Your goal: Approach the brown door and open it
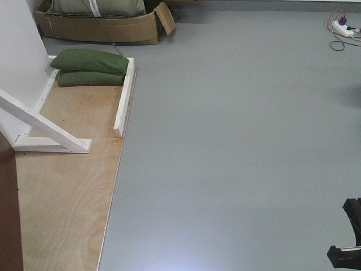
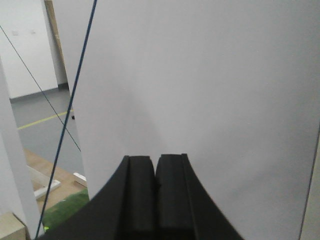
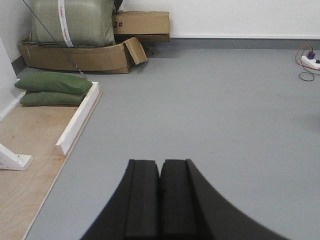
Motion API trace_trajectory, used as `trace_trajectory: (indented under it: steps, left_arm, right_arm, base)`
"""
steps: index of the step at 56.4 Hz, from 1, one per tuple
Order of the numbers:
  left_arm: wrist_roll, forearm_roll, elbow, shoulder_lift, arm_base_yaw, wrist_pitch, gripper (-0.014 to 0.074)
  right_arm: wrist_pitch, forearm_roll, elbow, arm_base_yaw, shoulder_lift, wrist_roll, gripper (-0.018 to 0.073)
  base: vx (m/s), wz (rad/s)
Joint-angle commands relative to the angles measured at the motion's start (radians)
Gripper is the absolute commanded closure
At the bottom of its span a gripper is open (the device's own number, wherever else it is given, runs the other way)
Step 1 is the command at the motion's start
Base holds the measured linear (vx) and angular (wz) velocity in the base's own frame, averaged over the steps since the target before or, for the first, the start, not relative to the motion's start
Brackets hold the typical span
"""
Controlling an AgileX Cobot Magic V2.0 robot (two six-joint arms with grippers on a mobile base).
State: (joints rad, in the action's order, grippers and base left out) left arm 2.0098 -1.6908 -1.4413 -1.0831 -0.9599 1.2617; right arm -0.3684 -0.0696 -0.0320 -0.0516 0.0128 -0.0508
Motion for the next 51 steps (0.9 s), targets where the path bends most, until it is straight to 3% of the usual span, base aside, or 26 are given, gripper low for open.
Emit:
trace_trajectory:
  steps: [1,9,28,51]
  left_arm:
    - [-0.03,0.016,-0.028,0.021,0.0,-0.054,0.053]
    - [-0.037,-0.08,-0.028,0.043,0.002,-0.152,0.053]
    - [-0.043,-0.083,-0.026,0.043,0.002,-0.318,0.053]
    - [-0.041,-0.082,-0.026,0.014,0.001,-0.181,0.053]
  right_arm:
    - [0.078,0.003,-0.004,-0.002,0.006,-0.006,0.0559]
    - [0.078,0.003,-0.004,-0.002,0.006,-0.006,0.0559]
    - [0.078,0.003,-0.004,-0.002,0.006,-0.006,0.0559]
    - [0.078,0.003,-0.004,-0.002,0.006,-0.006,0.0559]
  base:
    - [0.0,0.0]
    - [0.0,0.0]
    - [0.0,0.0]
    - [0.0,0.0]
